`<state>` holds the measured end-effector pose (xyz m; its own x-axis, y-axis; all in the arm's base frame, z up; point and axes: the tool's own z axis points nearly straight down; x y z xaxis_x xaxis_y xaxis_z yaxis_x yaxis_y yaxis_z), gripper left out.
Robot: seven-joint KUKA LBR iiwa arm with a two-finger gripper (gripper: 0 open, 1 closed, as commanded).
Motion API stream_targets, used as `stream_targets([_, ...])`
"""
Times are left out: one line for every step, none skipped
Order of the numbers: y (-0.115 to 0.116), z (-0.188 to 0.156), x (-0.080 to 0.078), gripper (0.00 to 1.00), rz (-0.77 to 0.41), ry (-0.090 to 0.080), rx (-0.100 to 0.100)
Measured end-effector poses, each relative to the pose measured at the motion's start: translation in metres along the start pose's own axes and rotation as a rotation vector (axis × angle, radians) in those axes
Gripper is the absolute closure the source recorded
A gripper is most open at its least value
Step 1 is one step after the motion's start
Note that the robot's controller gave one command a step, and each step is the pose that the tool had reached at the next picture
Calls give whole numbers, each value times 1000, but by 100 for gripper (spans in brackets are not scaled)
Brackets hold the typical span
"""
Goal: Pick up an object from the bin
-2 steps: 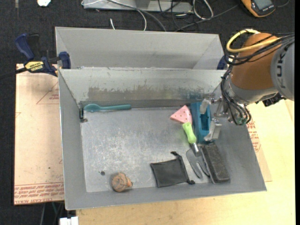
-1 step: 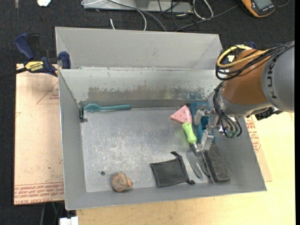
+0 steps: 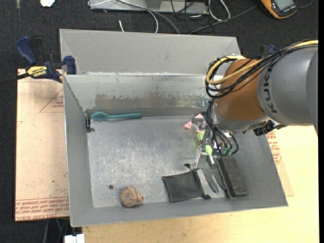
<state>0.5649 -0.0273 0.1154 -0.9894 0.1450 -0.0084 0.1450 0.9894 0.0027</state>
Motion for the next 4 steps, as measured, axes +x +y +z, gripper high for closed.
stream_targets([33,2,6,0,6,2,-1])
stream_targets([63,13,47,0,-53,2,-5])
stream_targets([0,41,84,0,-124,-13,-2])
stream_targets([27,44,84,100,-198,-7,-7])
